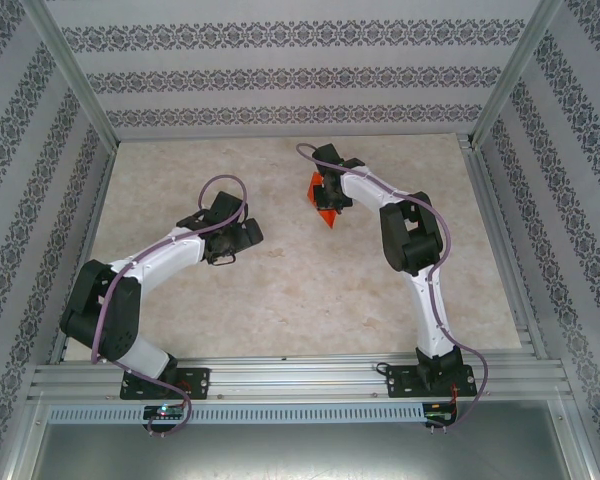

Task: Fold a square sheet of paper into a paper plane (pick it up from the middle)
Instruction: Move the paper plane to the top-center of the table.

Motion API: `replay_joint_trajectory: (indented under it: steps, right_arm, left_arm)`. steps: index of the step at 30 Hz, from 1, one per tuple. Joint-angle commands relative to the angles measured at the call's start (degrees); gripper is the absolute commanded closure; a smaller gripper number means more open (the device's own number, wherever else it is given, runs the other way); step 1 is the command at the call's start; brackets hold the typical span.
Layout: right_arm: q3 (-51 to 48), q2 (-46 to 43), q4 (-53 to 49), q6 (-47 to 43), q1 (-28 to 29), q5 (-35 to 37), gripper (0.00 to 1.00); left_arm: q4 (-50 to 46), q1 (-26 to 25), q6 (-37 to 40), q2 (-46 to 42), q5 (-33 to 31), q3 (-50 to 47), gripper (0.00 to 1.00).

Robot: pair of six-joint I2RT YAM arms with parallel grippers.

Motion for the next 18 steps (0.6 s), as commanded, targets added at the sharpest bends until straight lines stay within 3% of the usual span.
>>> replay_joint_trajectory:
  steps: [1,9,18]
  right_arm:
    - [1.79,-0.66,-3.34,1.24,-0.31,0.64,0.77]
    - [-2.42,-17.58,-1.74,4.29,-0.10,0.21,0.53]
    - [-27.07,-44.46,11.31,4.67,-4.18,13.24,0.09]
  left_arm:
    - [-3.18,0.77,2.46,-0.06,-2.81,2.98,0.00]
    - [-7.63,3.67,8.01,-3.60,-10.65,10.13,0.00]
    - [-5.85,8.83,18.25,-11.41,-22.98,8.52,0.00]
